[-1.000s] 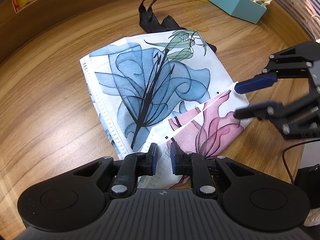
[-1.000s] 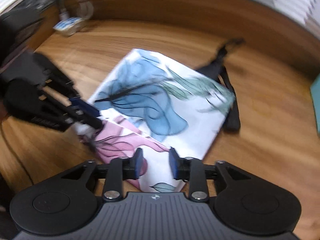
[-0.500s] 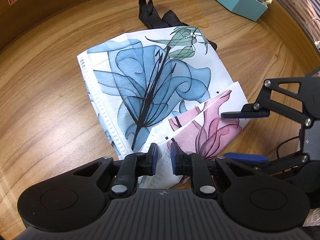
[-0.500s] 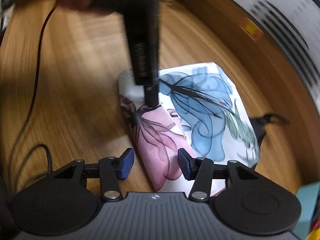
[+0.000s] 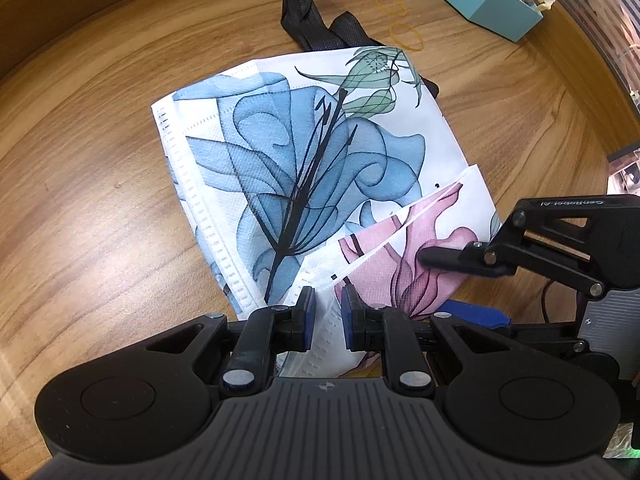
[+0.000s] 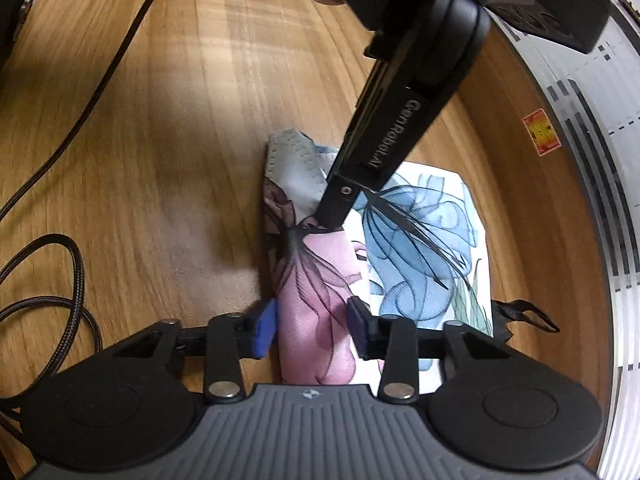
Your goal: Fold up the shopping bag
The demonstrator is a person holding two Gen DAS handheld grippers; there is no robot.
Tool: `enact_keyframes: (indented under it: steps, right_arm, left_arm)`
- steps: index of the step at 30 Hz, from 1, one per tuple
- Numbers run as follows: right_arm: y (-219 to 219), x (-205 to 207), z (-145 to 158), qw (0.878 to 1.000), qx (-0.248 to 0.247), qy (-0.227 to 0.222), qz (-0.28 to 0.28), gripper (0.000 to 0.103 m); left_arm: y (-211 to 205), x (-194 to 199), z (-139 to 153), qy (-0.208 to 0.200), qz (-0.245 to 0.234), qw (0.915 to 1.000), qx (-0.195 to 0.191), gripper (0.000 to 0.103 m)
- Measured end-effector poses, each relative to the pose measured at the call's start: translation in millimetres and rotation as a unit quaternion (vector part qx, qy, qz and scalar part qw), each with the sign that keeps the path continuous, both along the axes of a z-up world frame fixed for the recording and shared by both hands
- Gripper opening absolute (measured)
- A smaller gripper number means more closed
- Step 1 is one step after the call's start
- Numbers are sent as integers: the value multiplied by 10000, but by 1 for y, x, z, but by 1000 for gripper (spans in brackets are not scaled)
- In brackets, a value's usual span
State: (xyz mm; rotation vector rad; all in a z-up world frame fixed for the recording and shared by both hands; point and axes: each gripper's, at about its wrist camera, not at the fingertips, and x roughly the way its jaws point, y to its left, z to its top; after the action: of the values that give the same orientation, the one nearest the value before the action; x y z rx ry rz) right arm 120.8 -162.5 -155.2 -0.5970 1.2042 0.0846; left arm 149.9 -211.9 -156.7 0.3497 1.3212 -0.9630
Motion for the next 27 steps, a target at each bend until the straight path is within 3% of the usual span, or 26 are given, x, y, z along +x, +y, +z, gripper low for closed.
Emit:
enact_keyframes:
  steps: [3,6,12,15,17,22,24,25,27]
  right_arm:
    - [-8,4,4,9993,289,84,-201,33]
    - [-15,7,8,9978,540,160,-355,33]
    - [-25,8,10,9950,851,192,-492,33]
    - [-26,7,10,9945,913,192,-477,33]
    - [-29,7,10,9935,1001,187,-513,33]
    - [-34,7,10,9912,1181,181,-566,34]
    - [-36,8,11,9900,1266,184,-593,35]
    - [-37,8,11,9893,1308,189,-612,35]
    - [-39,8,11,9880,1390,202,-648,36]
  left_arm:
    - [0,-6,4,-216,-142,9996,-93,18]
    - [4,-19,15,-656,-412,9965,-317,30]
    - [10,-53,29,-1461,-1351,9796,-279,48]
    - [14,-68,35,-1934,-1643,9668,-302,51]
    - [16,-80,38,-2249,-1958,9538,-372,55]
    - [7,-101,30,-2585,-2727,9267,-59,55]
    - [3,-109,22,-2813,-3022,9107,149,55]
    - [3,-111,20,-2861,-3086,9069,201,55]
    - [1,-119,14,-3109,-3343,8890,350,55]
